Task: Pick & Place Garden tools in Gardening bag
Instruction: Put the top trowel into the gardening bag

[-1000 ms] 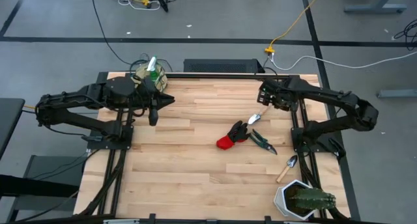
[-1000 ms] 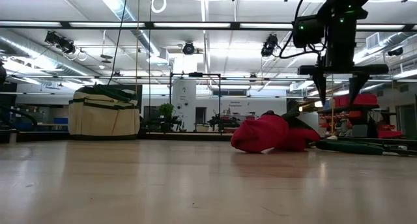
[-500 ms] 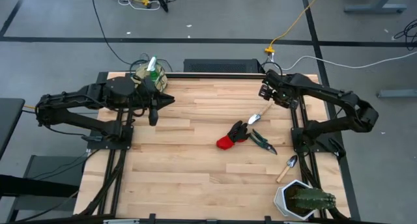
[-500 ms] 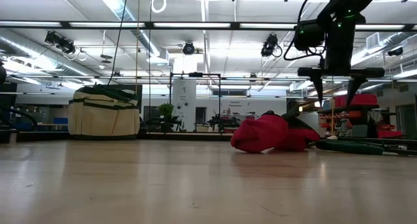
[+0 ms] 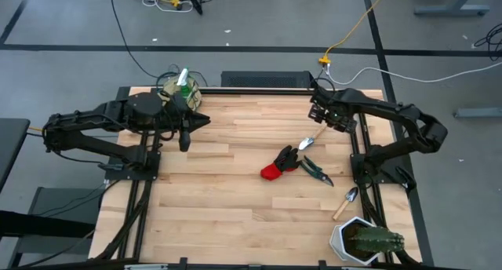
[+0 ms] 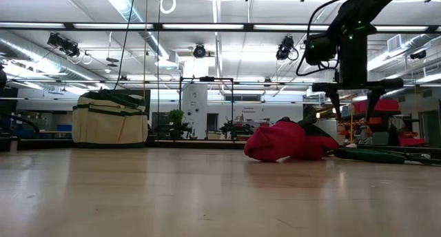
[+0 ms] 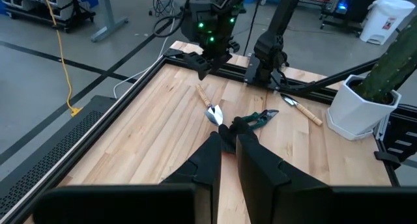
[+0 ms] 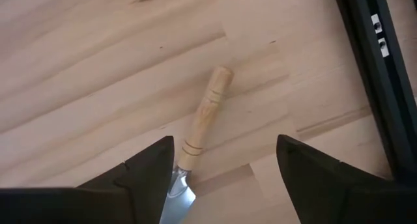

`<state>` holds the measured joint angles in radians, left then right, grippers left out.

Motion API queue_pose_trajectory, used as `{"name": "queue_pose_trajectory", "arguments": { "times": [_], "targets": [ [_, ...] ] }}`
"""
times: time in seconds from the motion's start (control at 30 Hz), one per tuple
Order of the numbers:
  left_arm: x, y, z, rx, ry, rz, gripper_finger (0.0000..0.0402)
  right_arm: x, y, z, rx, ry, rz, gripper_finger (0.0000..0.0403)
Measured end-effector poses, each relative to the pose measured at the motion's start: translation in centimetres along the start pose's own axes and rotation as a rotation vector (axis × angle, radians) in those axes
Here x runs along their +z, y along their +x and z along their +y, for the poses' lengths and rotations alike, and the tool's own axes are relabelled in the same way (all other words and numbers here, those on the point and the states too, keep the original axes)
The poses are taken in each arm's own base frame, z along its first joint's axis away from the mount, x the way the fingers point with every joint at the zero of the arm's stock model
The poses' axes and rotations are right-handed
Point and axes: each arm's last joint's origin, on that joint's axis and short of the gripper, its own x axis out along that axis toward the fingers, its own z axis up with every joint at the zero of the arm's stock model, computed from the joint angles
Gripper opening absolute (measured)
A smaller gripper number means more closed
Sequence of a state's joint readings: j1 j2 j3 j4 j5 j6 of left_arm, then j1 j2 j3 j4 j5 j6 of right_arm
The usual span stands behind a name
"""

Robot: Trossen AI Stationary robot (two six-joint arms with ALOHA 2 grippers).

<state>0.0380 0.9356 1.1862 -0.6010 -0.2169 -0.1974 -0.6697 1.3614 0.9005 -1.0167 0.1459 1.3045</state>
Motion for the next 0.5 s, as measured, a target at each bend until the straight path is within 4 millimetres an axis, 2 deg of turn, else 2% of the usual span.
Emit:
{"name": "queue_pose_trajectory", "arguments": {
  "times": [0.3, 0.5],
  "targets": [
    [0.0, 0.0, 0.0, 0.000, -0.001, 0.000, 0.0053, 0.0, 1.4, 1.0, -0.013, 0.017, 0.019, 0.0269],
    [0.0, 0.0, 0.0, 0.000, -0.001, 0.000, 0.0053, 0.0, 1.7, 1.1, -0.027, -0.032, 0.022, 0.0269]
  ]
}}
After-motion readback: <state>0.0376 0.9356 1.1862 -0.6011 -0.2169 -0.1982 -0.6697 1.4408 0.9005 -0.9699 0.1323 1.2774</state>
